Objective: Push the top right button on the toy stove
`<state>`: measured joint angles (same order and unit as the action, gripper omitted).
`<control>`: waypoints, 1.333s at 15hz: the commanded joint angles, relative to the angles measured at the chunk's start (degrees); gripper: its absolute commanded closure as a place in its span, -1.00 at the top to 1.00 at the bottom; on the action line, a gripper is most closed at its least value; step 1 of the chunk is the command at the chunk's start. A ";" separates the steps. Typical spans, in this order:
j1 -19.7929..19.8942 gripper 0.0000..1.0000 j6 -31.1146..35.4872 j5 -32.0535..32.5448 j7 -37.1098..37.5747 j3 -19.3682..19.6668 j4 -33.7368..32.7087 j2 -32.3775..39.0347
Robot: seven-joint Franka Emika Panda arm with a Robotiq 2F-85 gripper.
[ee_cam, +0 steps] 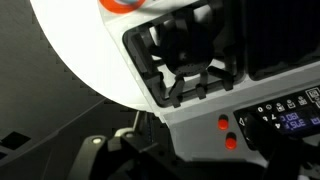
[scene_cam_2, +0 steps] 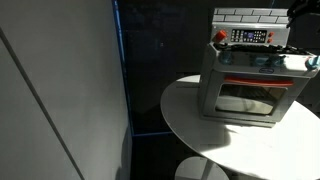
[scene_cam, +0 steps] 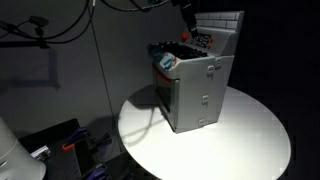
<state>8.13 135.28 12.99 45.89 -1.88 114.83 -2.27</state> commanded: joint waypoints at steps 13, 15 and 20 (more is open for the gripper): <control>-2.54 1.00 -3.04 4.58 10.51 3.05 -4.51 3.77; -2.88 1.00 -3.31 4.86 11.48 3.29 -5.52 4.82; -3.99 1.00 -4.54 4.68 12.02 4.38 -9.22 8.37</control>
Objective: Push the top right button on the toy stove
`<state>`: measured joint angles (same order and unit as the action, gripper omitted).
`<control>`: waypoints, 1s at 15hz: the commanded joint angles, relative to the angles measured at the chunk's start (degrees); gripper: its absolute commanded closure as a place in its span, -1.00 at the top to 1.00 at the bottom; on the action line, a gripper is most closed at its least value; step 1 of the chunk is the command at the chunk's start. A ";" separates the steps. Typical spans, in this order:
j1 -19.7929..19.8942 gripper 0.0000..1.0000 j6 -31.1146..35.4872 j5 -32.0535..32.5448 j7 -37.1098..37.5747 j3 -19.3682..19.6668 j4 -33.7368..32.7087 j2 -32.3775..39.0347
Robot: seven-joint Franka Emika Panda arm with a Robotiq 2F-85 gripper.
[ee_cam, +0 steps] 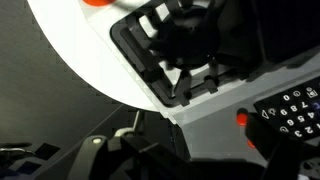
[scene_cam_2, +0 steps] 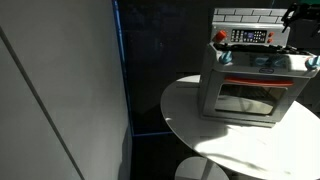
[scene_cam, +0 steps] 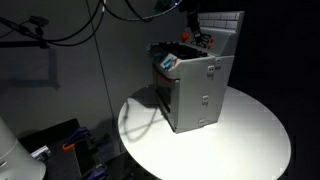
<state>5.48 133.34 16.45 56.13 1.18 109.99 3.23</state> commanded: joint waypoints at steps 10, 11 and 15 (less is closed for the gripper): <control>-3.64 1.00 -4.49 0.53 1.76 4.01 -11.99 8.86; -3.86 1.00 -4.79 0.51 1.78 4.20 -12.55 9.30; -4.60 1.00 -5.87 0.49 2.09 4.77 -14.66 10.87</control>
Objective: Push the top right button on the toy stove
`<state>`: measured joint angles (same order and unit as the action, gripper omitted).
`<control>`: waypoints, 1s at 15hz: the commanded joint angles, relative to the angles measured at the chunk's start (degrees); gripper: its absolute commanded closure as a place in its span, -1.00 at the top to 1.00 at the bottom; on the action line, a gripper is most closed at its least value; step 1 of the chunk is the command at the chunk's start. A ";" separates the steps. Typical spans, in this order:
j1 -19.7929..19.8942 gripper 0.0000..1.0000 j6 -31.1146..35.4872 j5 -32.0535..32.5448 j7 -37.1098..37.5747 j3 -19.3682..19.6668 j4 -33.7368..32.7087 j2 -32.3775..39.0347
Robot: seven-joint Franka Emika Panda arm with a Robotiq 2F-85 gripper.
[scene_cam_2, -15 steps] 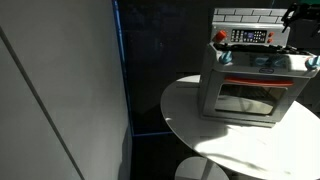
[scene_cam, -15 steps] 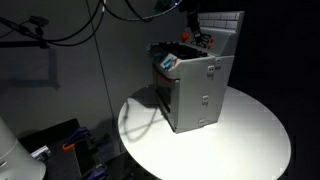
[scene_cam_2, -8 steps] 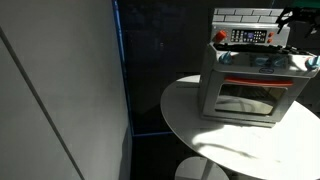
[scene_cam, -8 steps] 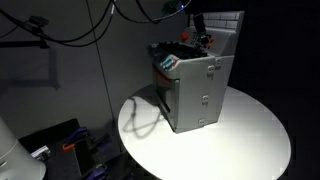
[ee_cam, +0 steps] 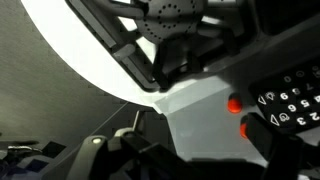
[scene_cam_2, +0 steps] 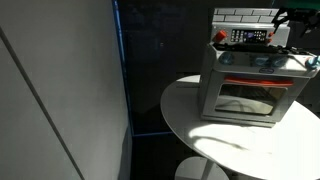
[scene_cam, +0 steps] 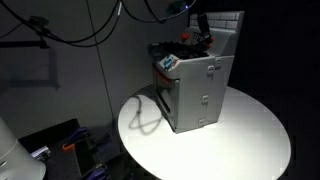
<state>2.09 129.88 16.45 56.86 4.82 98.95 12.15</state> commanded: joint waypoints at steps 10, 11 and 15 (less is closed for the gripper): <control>-2.08 1.00 -3.35 0.12 1.51 2.15 -6.36 4.43; -2.09 1.00 -3.36 0.08 1.49 2.19 -6.56 4.59; -2.14 1.00 -3.33 0.09 1.55 2.37 -7.13 5.04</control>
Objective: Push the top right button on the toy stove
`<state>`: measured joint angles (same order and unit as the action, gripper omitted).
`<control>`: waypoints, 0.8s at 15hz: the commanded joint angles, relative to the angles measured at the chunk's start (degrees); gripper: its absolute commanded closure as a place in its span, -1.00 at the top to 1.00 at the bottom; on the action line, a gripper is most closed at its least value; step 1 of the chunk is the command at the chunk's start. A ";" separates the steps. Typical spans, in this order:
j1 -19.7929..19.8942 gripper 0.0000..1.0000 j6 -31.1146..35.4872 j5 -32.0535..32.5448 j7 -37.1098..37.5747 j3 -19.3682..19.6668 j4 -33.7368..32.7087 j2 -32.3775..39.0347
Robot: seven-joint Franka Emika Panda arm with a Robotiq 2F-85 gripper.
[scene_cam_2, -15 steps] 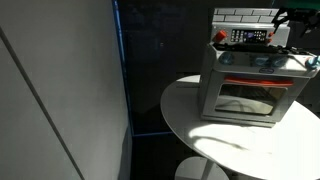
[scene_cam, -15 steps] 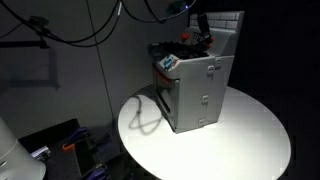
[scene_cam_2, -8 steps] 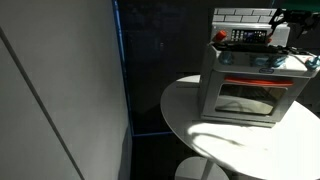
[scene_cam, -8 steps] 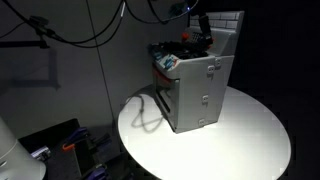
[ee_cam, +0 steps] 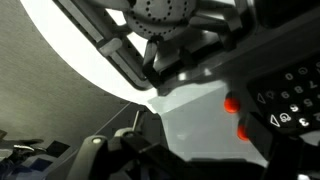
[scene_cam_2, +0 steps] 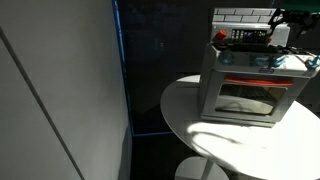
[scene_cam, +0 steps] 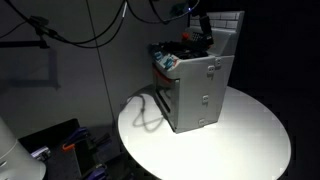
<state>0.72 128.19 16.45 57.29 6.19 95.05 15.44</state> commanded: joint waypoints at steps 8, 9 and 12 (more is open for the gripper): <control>-0.86 1.00 -1.57 0.07 1.28 1.31 -3.79 2.26; -1.02 1.00 -2.24 0.04 1.43 1.26 -3.40 1.69; -1.55 1.00 -5.31 -0.50 1.54 0.83 -2.18 -0.35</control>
<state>0.38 127.24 16.44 57.50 6.47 93.90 16.21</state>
